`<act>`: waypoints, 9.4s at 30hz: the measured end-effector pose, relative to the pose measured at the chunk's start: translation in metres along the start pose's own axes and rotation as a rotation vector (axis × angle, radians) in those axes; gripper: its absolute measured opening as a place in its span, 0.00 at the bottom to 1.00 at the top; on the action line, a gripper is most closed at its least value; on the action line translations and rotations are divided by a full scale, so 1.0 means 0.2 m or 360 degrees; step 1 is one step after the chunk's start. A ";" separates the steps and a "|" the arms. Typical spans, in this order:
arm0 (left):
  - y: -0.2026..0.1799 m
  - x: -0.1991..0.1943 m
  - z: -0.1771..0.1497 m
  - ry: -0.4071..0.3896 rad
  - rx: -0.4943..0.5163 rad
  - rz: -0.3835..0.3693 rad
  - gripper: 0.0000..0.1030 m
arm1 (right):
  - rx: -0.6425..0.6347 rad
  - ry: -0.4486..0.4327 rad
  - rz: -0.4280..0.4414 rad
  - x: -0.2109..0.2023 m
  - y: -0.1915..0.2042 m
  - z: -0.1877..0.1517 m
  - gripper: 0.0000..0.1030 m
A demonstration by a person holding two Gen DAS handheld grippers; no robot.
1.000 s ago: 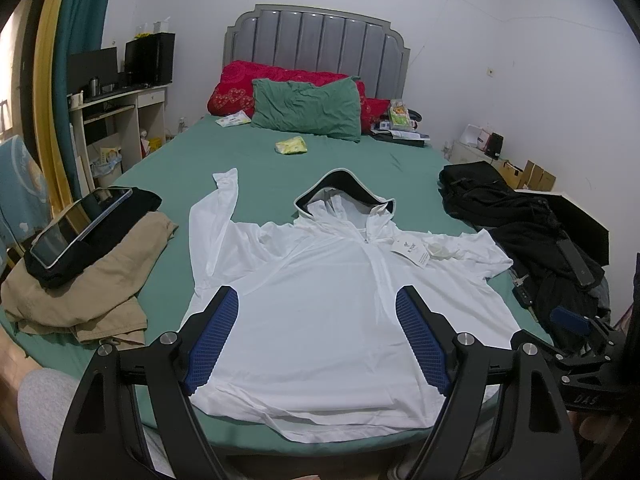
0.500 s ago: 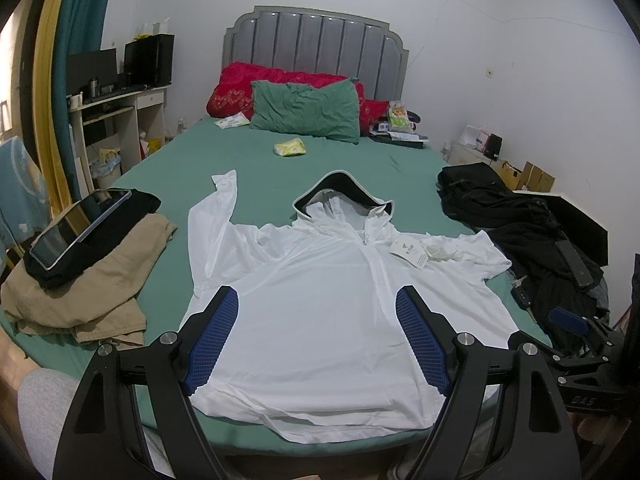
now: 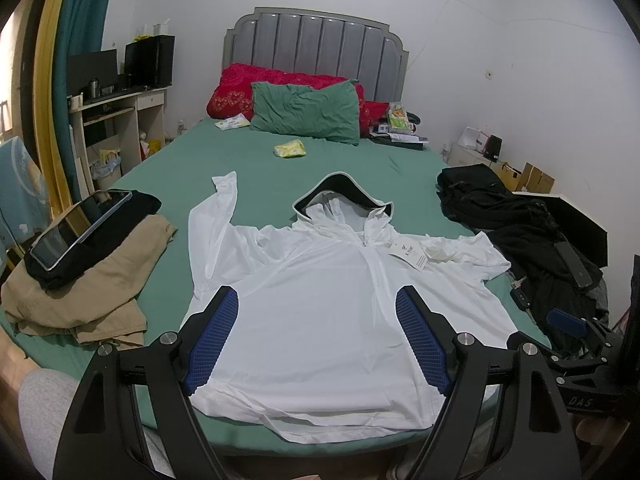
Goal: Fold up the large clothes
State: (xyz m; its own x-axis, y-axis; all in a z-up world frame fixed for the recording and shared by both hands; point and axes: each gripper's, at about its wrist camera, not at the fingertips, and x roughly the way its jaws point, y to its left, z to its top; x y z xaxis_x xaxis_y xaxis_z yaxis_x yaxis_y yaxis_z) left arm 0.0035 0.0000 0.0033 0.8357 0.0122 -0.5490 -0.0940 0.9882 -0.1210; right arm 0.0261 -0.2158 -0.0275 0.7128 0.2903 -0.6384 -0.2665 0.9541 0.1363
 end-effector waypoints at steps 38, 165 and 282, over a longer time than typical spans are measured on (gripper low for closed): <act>0.06 0.70 0.08 0.0301 0.0083 -0.0038 0.81 | -0.0176 0.0200 -0.0113 0.58 -0.40 0.23 0.93; 0.56 1.80 0.17 0.0735 0.0189 0.0087 0.07 | 0.0144 0.0482 0.0217 1.60 -0.82 0.67 0.61; 0.21 1.32 0.18 0.0459 0.0422 -0.0451 0.42 | -0.0953 0.0109 0.0475 0.97 -0.37 0.32 0.72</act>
State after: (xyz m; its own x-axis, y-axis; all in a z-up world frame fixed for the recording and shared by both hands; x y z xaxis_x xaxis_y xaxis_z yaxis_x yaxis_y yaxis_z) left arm 0.2396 0.0508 -0.1158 0.6211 -0.2687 -0.7362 0.2883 0.9518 -0.1042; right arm 0.2254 -0.2249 -0.1129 0.5154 0.5114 -0.6877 -0.7736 0.6229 -0.1165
